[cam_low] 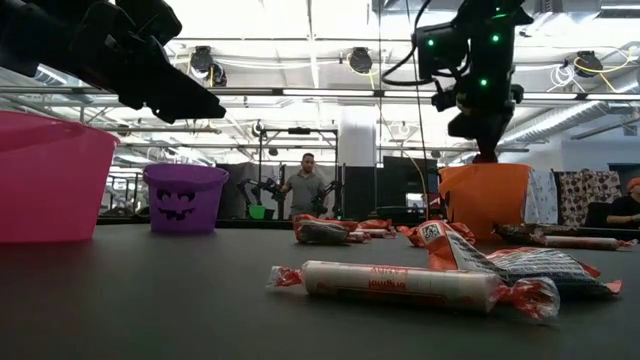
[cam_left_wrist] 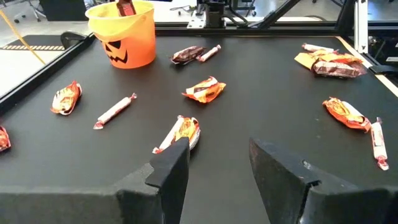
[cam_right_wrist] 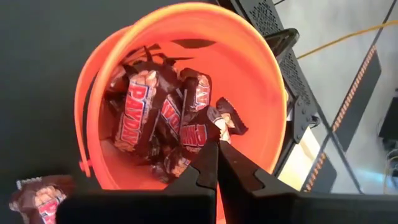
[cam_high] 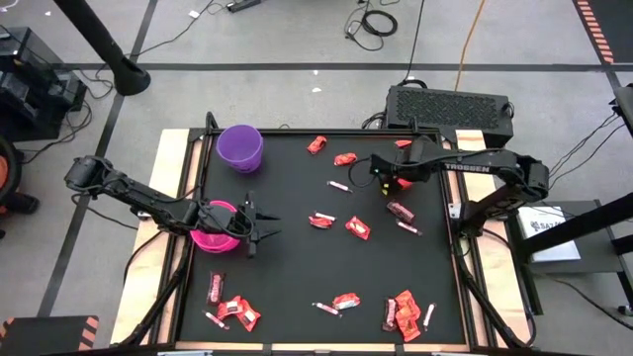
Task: Sort candy by brand, put in halloween buckets
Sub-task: Put the brown candy into the orange bucket
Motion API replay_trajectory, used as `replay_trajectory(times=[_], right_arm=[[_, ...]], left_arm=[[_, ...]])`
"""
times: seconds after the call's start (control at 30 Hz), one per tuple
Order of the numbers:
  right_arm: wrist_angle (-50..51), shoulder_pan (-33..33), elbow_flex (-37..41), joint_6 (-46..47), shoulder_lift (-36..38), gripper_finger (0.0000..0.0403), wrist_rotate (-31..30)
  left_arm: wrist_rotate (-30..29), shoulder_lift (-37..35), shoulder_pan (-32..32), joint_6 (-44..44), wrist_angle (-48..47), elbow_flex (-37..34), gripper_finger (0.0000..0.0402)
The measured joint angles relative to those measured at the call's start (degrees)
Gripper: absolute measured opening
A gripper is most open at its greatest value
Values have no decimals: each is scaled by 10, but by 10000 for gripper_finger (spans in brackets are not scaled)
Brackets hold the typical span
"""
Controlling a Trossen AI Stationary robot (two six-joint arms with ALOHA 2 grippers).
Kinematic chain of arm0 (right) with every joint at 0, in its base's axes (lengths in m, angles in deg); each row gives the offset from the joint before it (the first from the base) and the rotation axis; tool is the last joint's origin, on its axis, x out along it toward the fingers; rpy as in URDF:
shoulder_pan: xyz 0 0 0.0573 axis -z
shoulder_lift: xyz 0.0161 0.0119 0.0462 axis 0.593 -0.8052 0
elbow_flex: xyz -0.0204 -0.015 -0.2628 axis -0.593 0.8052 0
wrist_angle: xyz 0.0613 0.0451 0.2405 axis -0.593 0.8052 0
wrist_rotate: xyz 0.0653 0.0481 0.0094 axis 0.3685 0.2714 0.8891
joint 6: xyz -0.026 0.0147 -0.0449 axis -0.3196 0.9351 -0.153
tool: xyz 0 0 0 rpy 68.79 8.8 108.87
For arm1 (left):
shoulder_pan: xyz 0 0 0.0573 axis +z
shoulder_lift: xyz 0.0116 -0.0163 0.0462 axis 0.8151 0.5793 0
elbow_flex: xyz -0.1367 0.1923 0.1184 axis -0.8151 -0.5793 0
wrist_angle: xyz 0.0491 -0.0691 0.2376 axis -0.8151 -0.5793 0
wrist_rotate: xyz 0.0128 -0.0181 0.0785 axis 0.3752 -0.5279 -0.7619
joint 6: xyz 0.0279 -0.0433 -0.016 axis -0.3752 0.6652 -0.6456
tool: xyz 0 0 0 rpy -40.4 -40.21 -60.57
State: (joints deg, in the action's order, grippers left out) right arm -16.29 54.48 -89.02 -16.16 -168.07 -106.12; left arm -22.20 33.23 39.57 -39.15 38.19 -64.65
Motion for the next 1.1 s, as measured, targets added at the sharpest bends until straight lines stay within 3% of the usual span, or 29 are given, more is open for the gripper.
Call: replay_trajectory(times=[0.23, 0.5, 0.73, 0.83, 1.0, 1.1], right_arm=[[9, 0, 0, -11, 0, 26, 1], [31, 0, -5, 2, 0, 105, 28], [102, -13, -85, 72, 0, 164, 40], [112, -33, -126, 107, 0, 174, 100], [82, -104, -140, 169, 0, 178, 305], [28, -176, -126, 216, 0, 177, 377]], left_arm=[[0, 0, 0, 0, 0, 0, 176], [0, 0, 0, -6, 5, 0, 176], [9, 0, 0, -41, 36, 0, 176], [16, 0, 0, -55, 47, 0, 176], [25, 0, 0, -61, 47, 5, 176], [35, 0, 0, -61, 47, 6, 176]])
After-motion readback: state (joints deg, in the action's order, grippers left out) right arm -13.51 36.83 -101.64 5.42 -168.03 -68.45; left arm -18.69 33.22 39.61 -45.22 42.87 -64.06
